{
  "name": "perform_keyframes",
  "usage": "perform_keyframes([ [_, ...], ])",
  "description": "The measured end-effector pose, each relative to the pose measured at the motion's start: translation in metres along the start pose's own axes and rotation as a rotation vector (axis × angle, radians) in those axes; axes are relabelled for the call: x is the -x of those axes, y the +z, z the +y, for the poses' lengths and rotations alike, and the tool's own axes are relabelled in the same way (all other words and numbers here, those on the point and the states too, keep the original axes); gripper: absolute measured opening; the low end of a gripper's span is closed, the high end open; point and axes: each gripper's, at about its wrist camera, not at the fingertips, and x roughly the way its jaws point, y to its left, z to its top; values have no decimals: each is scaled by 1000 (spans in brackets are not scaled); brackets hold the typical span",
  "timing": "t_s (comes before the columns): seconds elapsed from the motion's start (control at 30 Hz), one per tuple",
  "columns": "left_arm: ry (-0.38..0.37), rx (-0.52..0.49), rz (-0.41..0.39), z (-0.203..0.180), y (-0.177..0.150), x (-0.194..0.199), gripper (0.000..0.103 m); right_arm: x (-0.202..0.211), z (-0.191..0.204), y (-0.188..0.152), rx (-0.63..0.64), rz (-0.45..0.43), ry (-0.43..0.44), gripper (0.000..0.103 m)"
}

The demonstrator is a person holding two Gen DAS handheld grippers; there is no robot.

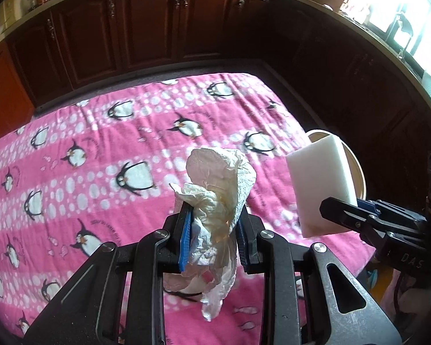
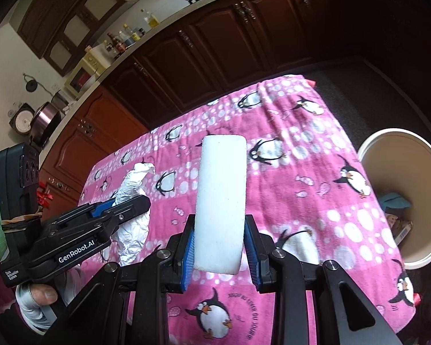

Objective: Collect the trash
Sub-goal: 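Lift and carry the tissue and sponge with both grippers over the beige bin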

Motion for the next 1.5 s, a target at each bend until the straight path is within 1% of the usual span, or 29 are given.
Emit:
perform_keyframes([
  [0.2, -15, -40, 6, -25, 8, -9, 24, 13, -21, 2, -29, -19, -28, 30],
  [0.33, -44, -62, 14, -41, 14, -15, 24, 28, -37, 2, -53, -43, -62, 30],
  [0.43, -87, -80, 24, -56, 21, -21, 24, 44, -58, 4, -81, -69, -95, 30],
  [0.47, -93, -86, 28, -60, 23, -23, 24, 49, -69, 5, -98, -75, -121, 30],
  [0.57, -107, -117, 31, -78, 30, -29, 24, 62, -95, 7, -148, -91, -156, 30],
  [0.77, -139, -174, 33, -116, 39, -41, 24, 79, -134, 5, -226, -115, -215, 30],
  [0.9, -156, -210, 38, -139, 44, -49, 24, 81, -150, 4, -262, -115, -232, 30],
  [1.13, -180, -246, 52, -167, 54, -64, 24, 73, -174, 3, -294, -83, -263, 30],
  [1.23, -198, -242, 63, -176, 61, -74, 24, 72, -183, 6, -310, -87, -275, 30],
  [1.5, -253, -210, 108, -197, 75, -98, 24, 59, -195, 13, -294, -70, -309, 30],
])
